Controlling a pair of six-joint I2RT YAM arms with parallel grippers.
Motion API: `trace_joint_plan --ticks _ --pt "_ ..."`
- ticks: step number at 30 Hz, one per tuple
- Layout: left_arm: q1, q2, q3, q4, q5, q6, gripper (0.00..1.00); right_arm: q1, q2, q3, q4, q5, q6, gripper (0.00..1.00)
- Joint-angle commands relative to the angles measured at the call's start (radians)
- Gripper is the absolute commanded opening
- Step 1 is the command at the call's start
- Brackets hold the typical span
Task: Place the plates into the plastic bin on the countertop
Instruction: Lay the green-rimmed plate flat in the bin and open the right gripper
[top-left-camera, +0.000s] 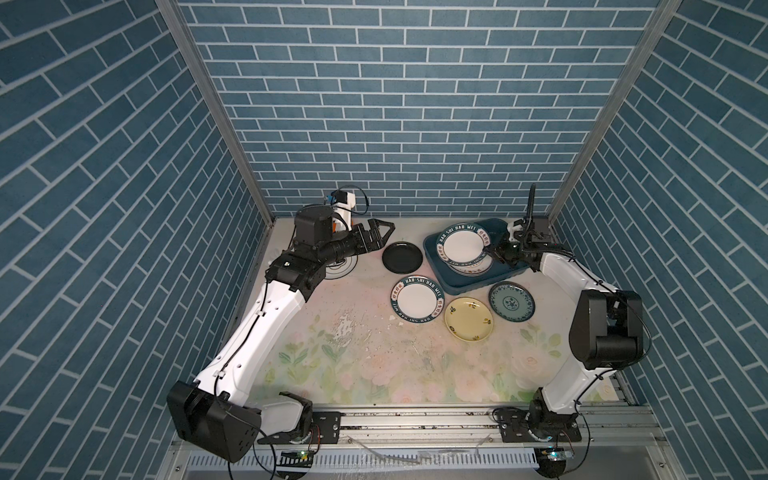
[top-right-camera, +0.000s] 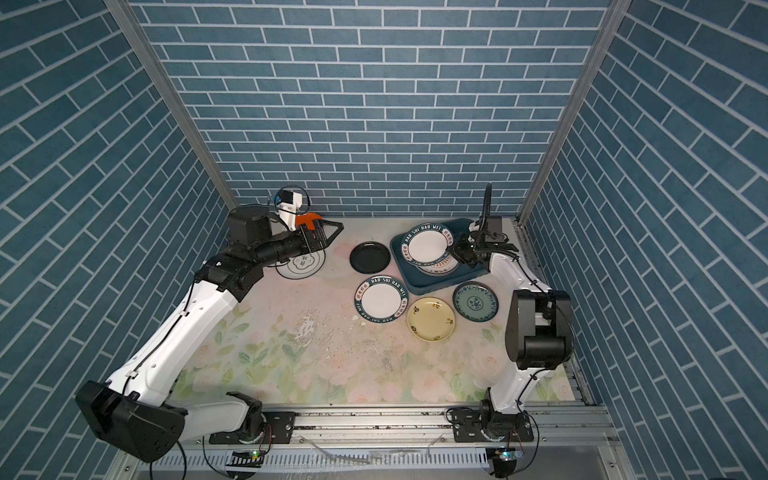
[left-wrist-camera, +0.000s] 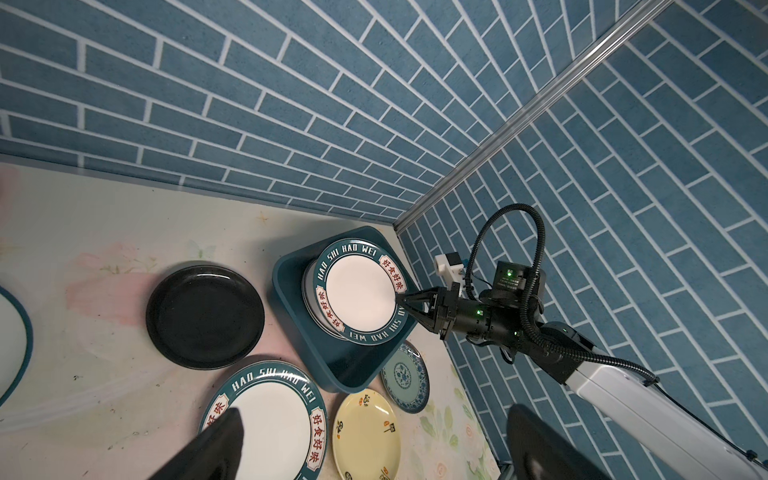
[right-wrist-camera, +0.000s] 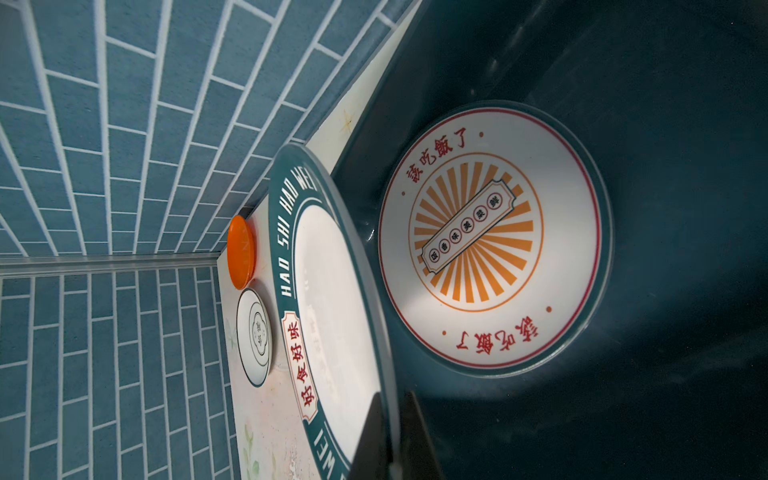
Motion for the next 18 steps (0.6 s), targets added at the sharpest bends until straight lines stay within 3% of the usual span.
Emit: trace_joint_plan --ticks 1,18 --pt "-0.005 -0.027 -0.015 -0.010 -0.026 0.013 1.00 -0.009 0.037 0.032 0.046 -0.011 -0.016 0.00" --pt "-0.005 -0.062 -0.035 -0.029 -0.066 0.012 1.00 -0.027 0.156 0.087 0.046 -0.020 -0.016 0.00"
